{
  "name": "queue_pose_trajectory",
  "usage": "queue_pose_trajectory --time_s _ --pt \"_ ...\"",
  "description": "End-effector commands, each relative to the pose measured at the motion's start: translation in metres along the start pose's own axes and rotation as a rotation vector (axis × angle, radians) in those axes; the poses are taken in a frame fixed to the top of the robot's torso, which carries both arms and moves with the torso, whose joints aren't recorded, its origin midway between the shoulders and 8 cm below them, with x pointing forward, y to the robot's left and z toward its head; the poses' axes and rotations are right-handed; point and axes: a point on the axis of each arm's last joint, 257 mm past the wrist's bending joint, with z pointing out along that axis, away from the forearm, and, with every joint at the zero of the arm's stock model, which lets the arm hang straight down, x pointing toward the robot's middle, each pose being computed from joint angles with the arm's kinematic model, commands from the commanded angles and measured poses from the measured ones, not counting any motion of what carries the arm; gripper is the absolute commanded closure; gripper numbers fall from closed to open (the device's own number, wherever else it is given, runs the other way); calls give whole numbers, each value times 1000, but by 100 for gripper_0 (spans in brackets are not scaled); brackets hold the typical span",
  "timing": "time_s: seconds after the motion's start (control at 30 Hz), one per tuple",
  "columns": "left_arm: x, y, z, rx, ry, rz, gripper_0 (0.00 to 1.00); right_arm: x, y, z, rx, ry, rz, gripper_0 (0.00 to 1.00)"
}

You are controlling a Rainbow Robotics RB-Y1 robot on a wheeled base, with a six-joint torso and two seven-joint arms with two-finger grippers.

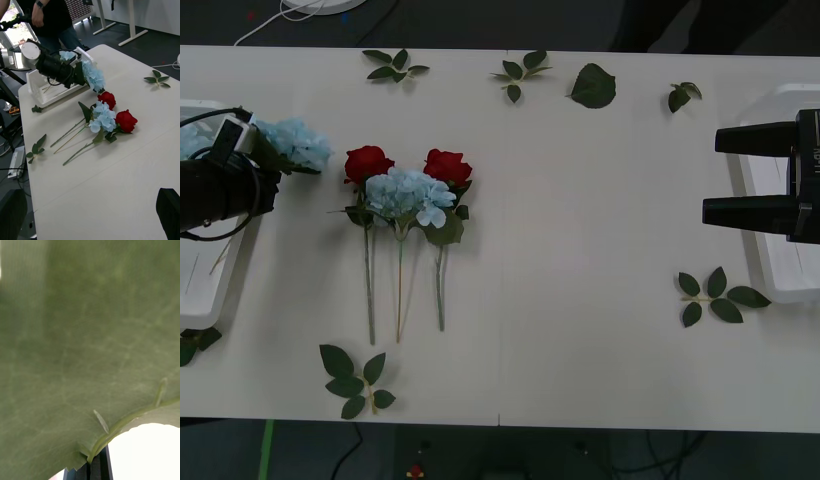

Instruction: Place the red flowers into the right box and the blue flowers into the left box. If a person shows an open palm, hand one flower to the person first, then continue sorting.

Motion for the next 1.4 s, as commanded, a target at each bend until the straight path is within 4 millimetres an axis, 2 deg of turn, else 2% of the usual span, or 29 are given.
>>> queue_pose_trajectory --time_s 0.03,0.1,0.2,0.33,0.47,0.6,0.7,0.83,0.93,1.07,1.13,1.2,1.4 --pt "-83 21 -15 -33 -156 67 100 -5 6 -4 -1 19 -61 0" --pt "-106 33 -26 -36 -193 57 100 -5 6 -4 -1 19 -61 0" --pt "-127 52 -43 -46 -219 51 100 -5 6 -4 -1 19 -61 0" --pt "-140 82 -74 -51 -206 59 100 -5 6 -4 -1 19 -61 0" --pt "-128 120 -120 -39 -124 36 100 -5 6 -4 -1 19 -61 0" --pt "-102 154 -168 -44 -43 -31 100 -5 6 -4 -1 19 -61 0" --pt "-82 178 -196 -70 -14 -114 100 -5 6 -4 -1 19 -61 0" --pt "-58 205 -215 -138 7 -197 100 -5 6 -4 -1 19 -61 0" --pt "-42 213 -216 -162 10 -253 100 -5 6 -4 -1 19 -61 0" --pt "-8 226 -211 -237 -2 -325 100 -5 6 -4 -1 19 -61 0" --pt "4 226 -205 -253 -7 -345 100 -5 6 -4 -1 19 -61 0" --pt "20 221 -194 -266 -6 -372 100 -5 6 -4 -1 19 -61 0" --pt "43 207 -156 -296 -7 -397 100 -5 6 -4 -1 19 -61 0"
